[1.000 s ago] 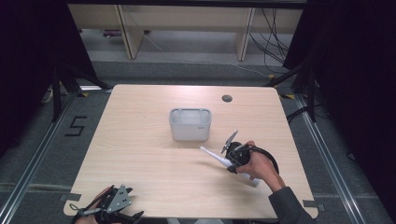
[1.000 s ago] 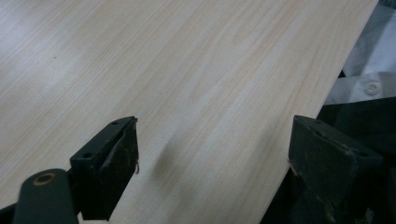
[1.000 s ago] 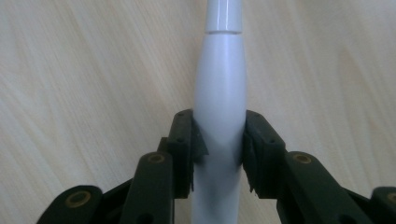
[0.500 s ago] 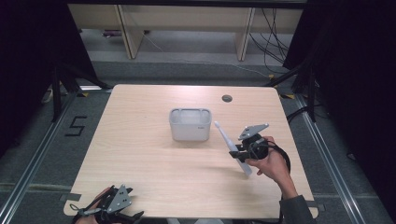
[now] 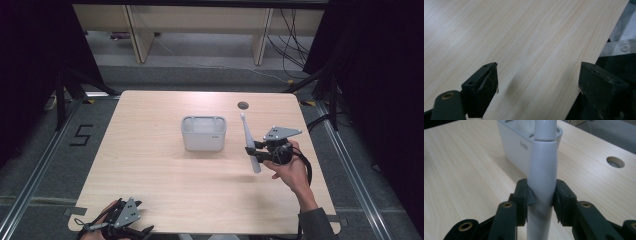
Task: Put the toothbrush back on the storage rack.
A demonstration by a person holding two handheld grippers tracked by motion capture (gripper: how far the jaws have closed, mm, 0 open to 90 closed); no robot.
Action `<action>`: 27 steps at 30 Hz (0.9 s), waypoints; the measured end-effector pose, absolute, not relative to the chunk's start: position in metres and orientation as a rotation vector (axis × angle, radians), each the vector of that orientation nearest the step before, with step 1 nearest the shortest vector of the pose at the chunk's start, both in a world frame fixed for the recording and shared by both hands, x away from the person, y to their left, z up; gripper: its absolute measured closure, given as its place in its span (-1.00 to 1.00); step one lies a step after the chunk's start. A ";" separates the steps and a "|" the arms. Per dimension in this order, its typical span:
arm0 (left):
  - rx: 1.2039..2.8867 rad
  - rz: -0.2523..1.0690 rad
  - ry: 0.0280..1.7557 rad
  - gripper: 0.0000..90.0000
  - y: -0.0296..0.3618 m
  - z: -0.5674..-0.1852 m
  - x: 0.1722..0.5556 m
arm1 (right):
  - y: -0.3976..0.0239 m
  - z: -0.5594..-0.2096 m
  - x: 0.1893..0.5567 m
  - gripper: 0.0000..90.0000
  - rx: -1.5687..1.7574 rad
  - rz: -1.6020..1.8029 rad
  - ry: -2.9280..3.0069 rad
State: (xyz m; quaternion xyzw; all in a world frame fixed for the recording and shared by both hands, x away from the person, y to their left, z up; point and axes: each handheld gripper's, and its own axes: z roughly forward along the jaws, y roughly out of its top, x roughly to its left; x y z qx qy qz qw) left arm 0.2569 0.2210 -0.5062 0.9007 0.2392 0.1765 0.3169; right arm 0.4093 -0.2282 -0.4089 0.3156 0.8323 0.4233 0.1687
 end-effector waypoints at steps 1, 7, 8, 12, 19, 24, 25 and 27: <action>2.387 0.463 0.615 -0.65 0.222 -0.505 0.257 | -0.228 -0.408 0.411 0.48 0.878 1.221 2.353; 2.388 0.464 0.615 -0.65 0.222 -0.506 0.257 | -0.223 -0.402 0.414 0.48 0.920 1.279 2.318; 2.387 0.468 0.621 -0.65 0.221 -0.506 0.257 | -0.223 -0.401 0.415 0.48 0.922 1.276 2.307; 2.371 0.464 0.628 -0.65 0.221 -0.506 0.257 | -0.219 -0.398 0.421 0.48 0.924 1.312 2.274; 2.389 0.461 0.615 -0.65 0.222 -0.506 0.257 | -0.212 -0.391 0.429 0.48 0.913 1.343 2.244; 2.370 0.463 0.628 -0.65 0.221 -0.506 0.257 | -0.205 -0.387 0.434 0.48 0.941 1.379 2.228; 2.383 0.459 0.619 -0.65 0.221 -0.506 0.257 | -0.204 -0.386 0.435 0.48 0.944 1.380 2.230; 2.377 0.465 0.631 -0.65 0.221 -0.507 0.257 | -0.199 -0.383 0.438 0.48 0.950 1.384 2.223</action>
